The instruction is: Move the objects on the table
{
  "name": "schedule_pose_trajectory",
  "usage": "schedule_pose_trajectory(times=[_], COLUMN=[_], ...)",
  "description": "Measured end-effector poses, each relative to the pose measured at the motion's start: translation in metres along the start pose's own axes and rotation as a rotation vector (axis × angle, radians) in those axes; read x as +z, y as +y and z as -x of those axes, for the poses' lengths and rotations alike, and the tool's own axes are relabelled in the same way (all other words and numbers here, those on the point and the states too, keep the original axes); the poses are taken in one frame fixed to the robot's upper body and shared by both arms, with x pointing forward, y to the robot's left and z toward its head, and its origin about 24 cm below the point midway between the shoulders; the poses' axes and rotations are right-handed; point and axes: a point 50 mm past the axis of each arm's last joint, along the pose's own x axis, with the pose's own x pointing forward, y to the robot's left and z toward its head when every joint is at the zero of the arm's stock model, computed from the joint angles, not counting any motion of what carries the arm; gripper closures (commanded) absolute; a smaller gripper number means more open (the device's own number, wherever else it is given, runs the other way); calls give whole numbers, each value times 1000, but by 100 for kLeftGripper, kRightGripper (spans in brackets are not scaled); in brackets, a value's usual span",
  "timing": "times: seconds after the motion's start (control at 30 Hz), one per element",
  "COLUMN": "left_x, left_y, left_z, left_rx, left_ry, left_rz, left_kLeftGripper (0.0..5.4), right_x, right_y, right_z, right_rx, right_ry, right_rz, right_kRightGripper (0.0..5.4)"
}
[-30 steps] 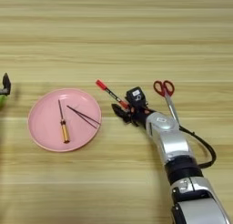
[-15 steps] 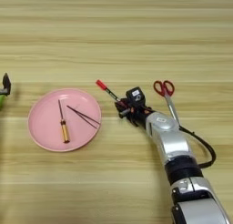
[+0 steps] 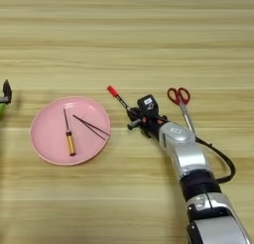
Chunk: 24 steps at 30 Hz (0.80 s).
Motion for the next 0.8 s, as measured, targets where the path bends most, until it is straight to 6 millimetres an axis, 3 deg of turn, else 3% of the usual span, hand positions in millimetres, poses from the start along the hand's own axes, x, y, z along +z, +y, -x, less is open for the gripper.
schedule_pose_trajectory(times=[0.2,0.47,0.8], left_x=[0,0,2], left_y=[0,0,-6], left_z=[0,0,0], left_rx=[0,-8,-57], left_ry=[-1,-1,0], left_rz=[0,1,57], left_kLeftGripper=[0,0,0], right_x=[0,23,29], right_y=[0,8,13], right_z=[5,13,18], right_rx=[-16,-1,3], right_ry=[-8,-92,-113], right_rz=[-7,24,34], right_kRightGripper=[497,497,497])
